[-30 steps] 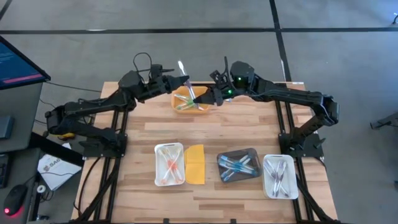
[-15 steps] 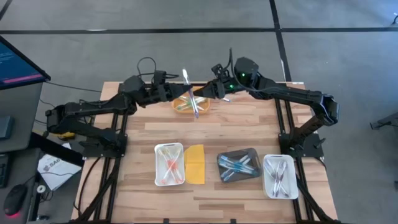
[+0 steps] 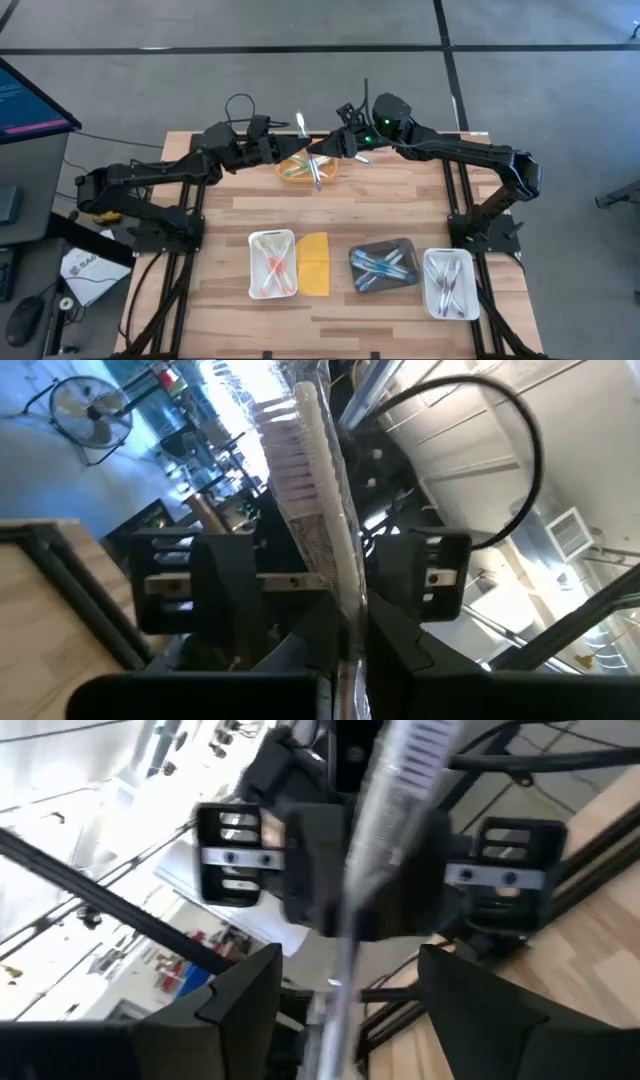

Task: Pick & Place Toothbrushes
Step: Put the purple toothbrush into the right white bin

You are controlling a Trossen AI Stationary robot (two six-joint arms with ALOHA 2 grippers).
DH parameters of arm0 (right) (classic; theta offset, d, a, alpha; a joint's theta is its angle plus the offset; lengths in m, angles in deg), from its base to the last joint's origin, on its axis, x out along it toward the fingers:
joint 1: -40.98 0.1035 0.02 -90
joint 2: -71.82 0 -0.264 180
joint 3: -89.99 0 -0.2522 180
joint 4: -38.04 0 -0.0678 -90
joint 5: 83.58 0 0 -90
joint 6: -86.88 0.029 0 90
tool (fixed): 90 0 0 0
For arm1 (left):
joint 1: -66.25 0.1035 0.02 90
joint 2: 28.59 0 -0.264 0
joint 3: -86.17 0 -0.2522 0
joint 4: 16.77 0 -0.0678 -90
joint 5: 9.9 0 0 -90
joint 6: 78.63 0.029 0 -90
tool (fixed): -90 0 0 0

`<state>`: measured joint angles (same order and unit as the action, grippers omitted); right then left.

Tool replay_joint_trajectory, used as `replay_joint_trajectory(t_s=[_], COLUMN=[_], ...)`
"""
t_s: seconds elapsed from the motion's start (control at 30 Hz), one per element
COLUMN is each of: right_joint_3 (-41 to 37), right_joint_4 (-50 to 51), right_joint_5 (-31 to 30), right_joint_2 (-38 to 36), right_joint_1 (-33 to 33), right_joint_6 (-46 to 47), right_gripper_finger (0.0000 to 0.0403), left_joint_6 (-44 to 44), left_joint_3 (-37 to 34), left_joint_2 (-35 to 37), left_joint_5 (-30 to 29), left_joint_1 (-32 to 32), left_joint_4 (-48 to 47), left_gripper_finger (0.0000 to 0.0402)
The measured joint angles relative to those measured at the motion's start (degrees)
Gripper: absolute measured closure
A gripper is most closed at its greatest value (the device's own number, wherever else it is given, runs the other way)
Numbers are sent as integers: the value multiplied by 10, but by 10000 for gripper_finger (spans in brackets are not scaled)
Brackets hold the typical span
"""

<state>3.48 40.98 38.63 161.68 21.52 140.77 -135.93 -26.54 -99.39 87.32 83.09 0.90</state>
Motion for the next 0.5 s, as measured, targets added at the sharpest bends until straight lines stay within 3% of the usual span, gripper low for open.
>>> replay_joint_trajectory(t_s=[0.3, 0.5], right_joint_3=[0, 1], right_joint_4=[-17, -10], right_joint_5=[9, 25], right_joint_2=[13, 13], right_joint_1=[2, 3], right_joint_6=[-3, -2], right_gripper_finger=[194, 253], left_joint_6=[0, 0], left_joint_3=[1, 1], left_joint_2=[-4, -4], left_joint_5=[-3, -3], left_joint_1=[0, 0], left_joint_4=[4, 4], left_gripper_finger=[388, 388])
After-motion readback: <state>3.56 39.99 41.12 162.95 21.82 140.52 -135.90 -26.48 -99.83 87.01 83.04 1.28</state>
